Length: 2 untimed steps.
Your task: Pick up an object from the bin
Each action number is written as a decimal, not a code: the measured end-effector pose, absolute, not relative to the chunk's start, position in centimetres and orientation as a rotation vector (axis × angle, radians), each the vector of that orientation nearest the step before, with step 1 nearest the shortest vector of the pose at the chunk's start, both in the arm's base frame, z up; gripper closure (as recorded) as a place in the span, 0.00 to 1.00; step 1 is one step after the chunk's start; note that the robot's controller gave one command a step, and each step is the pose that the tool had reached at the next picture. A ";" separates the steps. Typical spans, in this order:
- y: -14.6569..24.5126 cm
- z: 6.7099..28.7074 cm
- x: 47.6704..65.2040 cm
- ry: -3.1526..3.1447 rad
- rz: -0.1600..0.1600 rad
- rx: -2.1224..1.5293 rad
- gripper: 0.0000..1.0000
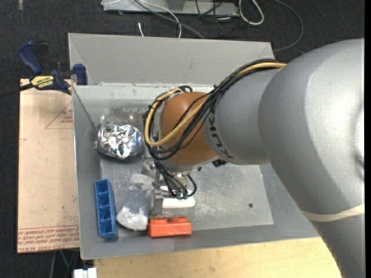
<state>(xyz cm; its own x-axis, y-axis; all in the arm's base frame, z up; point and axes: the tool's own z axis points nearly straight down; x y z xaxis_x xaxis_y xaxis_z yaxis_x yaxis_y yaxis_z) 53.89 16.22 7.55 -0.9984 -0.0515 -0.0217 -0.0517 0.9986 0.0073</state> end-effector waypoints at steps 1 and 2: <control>17.2 8.9 54.0 3.040 0.005 -0.686 0.00; 16.4 8.8 54.3 3.063 0.006 -0.590 0.00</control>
Offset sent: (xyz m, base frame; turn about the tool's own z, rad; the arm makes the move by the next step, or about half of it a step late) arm 0.0079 -0.0048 0.0108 -0.0182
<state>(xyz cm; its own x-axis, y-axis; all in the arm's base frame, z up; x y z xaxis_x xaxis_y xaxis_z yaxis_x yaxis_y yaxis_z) 54.30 16.41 8.81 -0.9282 -0.3713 -0.0231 -0.3714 0.9285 -0.0005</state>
